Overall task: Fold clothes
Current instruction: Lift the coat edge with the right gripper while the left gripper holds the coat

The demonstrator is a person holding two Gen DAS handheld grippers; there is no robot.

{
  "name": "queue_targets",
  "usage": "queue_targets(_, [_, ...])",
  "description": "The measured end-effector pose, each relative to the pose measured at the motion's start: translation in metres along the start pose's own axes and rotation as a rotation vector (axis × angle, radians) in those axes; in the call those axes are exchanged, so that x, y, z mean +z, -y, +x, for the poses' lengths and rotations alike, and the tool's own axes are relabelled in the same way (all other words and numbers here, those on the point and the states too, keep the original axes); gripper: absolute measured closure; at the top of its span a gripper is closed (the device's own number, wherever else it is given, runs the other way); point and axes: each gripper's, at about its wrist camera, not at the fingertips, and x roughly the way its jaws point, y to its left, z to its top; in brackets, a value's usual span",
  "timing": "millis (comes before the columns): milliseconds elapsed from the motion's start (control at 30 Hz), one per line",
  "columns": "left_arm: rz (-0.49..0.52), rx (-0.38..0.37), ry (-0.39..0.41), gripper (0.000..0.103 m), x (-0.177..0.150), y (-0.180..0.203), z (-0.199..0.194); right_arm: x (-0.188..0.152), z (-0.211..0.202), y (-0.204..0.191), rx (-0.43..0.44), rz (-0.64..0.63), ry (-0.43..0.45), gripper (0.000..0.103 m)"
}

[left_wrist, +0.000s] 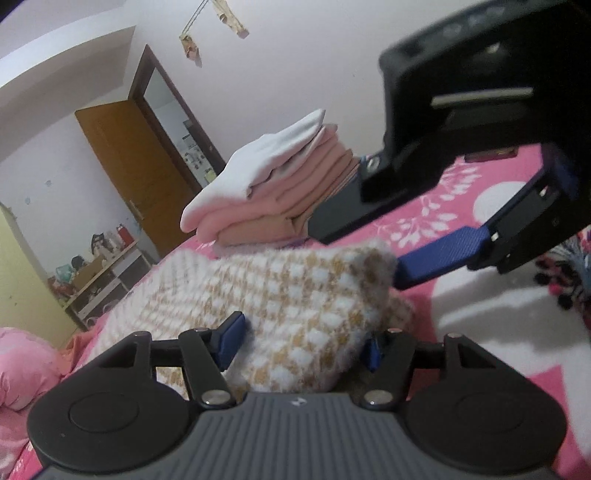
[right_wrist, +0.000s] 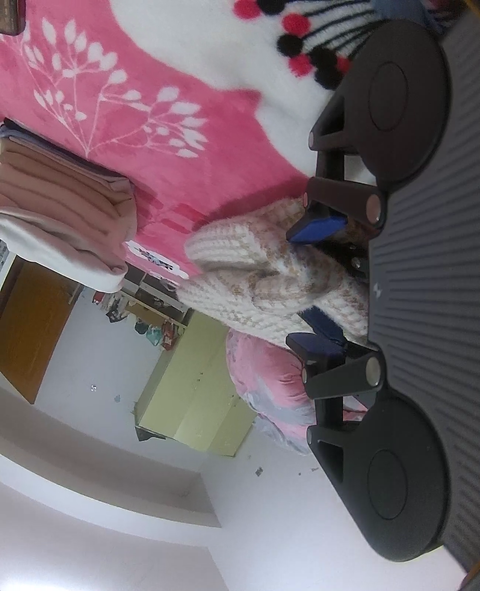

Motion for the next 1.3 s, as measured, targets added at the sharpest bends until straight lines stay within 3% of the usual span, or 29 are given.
queue_targets(133, [0.003,-0.031,0.001,0.037,-0.007,-0.012,-0.035,-0.001,0.006,-0.004,-0.007,-0.011,-0.026,0.050])
queue_targets(200, [-0.003,-0.004,0.007,0.027,-0.016,-0.019,-0.061,-0.002,0.009,-0.005,-0.008,-0.013,-0.040,0.050])
queue_targets(333, [0.021,0.097,-0.017,0.024,-0.038,-0.030,-0.094,-0.005,0.011,-0.005,-0.008,0.000,-0.055,0.050])
queue_targets(400, [0.016,0.140,-0.069,0.028,-0.049,-0.035,-0.094,-0.006,0.012,-0.005,-0.014,0.006,-0.061,0.050])
queue_targets(467, [0.008,0.169,-0.104,0.039,-0.057,-0.038,-0.093,-0.008,0.015,-0.006,-0.026,0.003,-0.065,0.050])
queue_targets(600, [-0.019,0.179,-0.113,0.039,-0.063,-0.041,-0.085,-0.007,0.021,-0.012,-0.052,-0.020,-0.072,0.050])
queue_targets(667, [0.032,0.198,-0.107,0.041,-0.065,-0.033,-0.080,-0.007,0.024,-0.013,-0.071,-0.031,-0.072,0.052])
queue_targets(700, [0.062,0.206,-0.107,0.049,-0.067,-0.028,-0.076,-0.007,0.024,-0.014,-0.078,-0.036,-0.069,0.053])
queue_targets(800, [0.069,0.209,-0.104,0.068,-0.070,-0.027,-0.071,-0.009,0.028,-0.016,-0.105,-0.052,-0.066,0.062])
queue_targets(900, [0.119,0.237,-0.092,0.077,-0.072,-0.025,-0.075,-0.012,0.033,-0.018,-0.132,-0.077,-0.083,0.076])
queue_targets(1100, [0.143,0.249,-0.121,0.078,-0.074,-0.030,-0.075,-0.025,0.044,-0.027,-0.119,-0.129,-0.118,0.082])
queue_targets(1300, [0.185,0.253,-0.140,0.078,-0.073,-0.028,-0.069,-0.029,0.046,-0.016,-0.100,-0.099,-0.134,0.084])
